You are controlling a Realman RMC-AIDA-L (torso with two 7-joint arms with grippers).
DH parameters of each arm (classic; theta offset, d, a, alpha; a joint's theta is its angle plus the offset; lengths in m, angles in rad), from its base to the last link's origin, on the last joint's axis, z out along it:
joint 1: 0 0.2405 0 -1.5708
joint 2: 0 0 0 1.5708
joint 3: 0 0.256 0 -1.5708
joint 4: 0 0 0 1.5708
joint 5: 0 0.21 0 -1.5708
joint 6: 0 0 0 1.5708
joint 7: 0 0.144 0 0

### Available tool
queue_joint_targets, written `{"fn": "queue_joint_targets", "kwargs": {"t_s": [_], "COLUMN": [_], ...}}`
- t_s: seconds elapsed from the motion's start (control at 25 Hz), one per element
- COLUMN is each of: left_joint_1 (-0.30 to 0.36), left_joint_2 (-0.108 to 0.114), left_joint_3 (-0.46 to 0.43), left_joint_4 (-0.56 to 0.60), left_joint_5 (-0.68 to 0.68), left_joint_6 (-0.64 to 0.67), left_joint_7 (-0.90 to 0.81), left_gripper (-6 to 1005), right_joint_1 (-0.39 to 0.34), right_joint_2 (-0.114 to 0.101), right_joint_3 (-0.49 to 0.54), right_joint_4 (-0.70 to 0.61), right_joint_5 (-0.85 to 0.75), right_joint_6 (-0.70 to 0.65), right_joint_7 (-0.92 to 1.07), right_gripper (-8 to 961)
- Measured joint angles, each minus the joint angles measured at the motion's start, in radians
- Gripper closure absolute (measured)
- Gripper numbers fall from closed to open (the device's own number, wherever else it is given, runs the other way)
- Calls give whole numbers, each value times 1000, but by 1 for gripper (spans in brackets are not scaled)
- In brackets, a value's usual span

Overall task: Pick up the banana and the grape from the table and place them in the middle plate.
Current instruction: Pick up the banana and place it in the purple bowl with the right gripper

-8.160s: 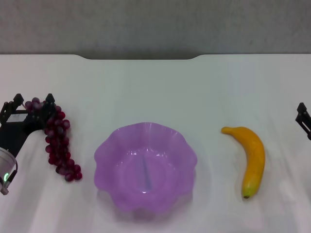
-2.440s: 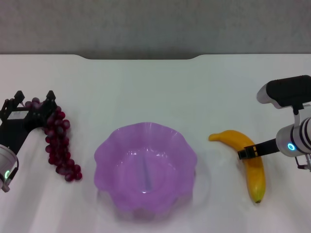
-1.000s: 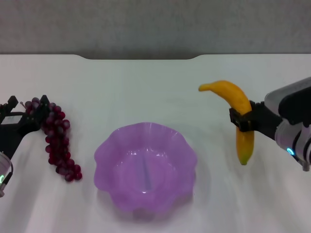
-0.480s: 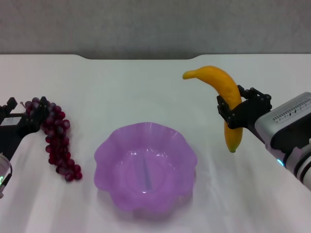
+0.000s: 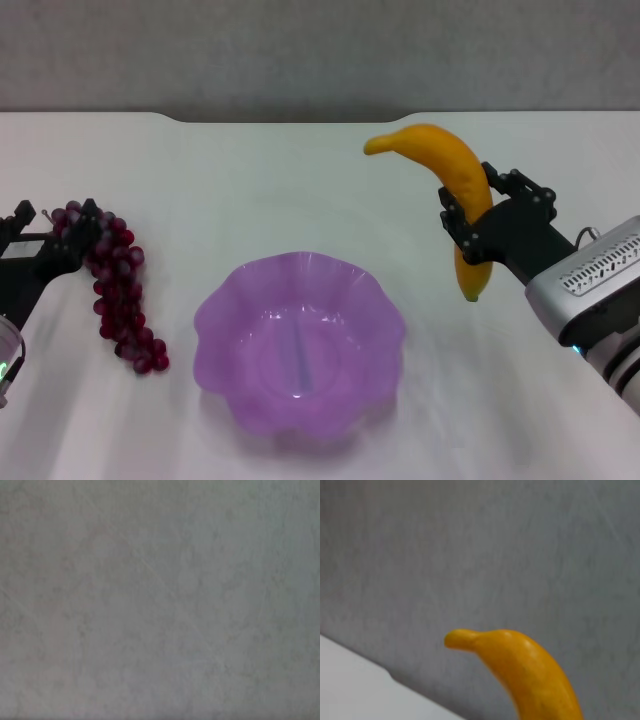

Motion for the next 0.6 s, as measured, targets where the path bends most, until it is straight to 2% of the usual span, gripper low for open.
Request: {"fn": "queue_joint_targets", "kwargs": {"t_s": [0.36, 0.6], "left_joint_1": [-1, -2], "left_joint_2": [1, 1], "left_joint_3": [0, 0], "left_joint_4": [-3, -3], "left_joint_5": [-1, -1], "left_joint_6": [-9, -15], "left_joint_7": [0, 6], "left_gripper": [116, 116], "right_joint_1": [35, 54], "right_joint_2": [-4, -6], "right_joint_3": [-33, -29], "right_joint_4": [49, 177], "right_joint_5": [-36, -32], "right_joint_6": [20, 256], "right_joint_7": [41, 66], "right_gripper": [431, 431]}}
